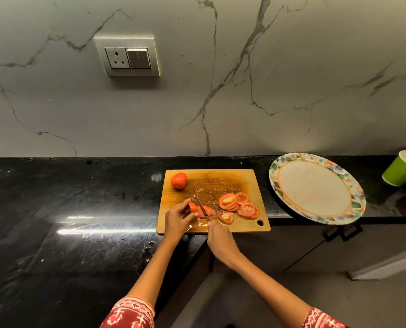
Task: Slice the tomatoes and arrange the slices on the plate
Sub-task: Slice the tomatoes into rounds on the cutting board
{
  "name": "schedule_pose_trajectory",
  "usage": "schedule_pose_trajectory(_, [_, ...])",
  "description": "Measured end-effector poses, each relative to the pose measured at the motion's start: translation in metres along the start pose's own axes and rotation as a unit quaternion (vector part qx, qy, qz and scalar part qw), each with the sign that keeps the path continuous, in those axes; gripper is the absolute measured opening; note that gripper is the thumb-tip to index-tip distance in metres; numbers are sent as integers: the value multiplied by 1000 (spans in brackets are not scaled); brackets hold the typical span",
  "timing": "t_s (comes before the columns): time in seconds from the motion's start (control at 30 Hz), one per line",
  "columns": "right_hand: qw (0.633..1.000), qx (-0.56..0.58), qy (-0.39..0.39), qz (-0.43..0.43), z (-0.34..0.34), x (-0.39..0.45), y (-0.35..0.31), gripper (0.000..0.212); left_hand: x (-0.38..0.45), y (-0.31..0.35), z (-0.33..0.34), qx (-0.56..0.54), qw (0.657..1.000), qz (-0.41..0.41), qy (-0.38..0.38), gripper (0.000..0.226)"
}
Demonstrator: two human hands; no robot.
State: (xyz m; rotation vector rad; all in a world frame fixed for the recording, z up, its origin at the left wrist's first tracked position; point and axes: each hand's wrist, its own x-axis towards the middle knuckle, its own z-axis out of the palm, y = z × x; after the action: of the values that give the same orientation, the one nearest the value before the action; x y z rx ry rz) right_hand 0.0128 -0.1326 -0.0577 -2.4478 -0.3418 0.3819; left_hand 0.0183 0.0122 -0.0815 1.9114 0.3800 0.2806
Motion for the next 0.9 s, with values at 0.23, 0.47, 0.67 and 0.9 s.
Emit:
schedule_pose_trajectory(0.23, [1000,9,-4,-18,1,0,-1,35,3,-3,1,16,1000,16,-7,54])
schedule_pose_trajectory(0.47, [1000,4,-7,-15,3,-1,-1,35,5,-1,0,37,999,25,-1,52])
schedule_pose_trajectory(0.67, [1000,0,-6,-10,2,-4,-3,36,8,-2,1,54,998,25,-2,52])
schedule_pose_trajectory(0.9, [1000,2,-7,-3,-1,-5,-3,36,9,-1,3,63,998,26,-2,53])
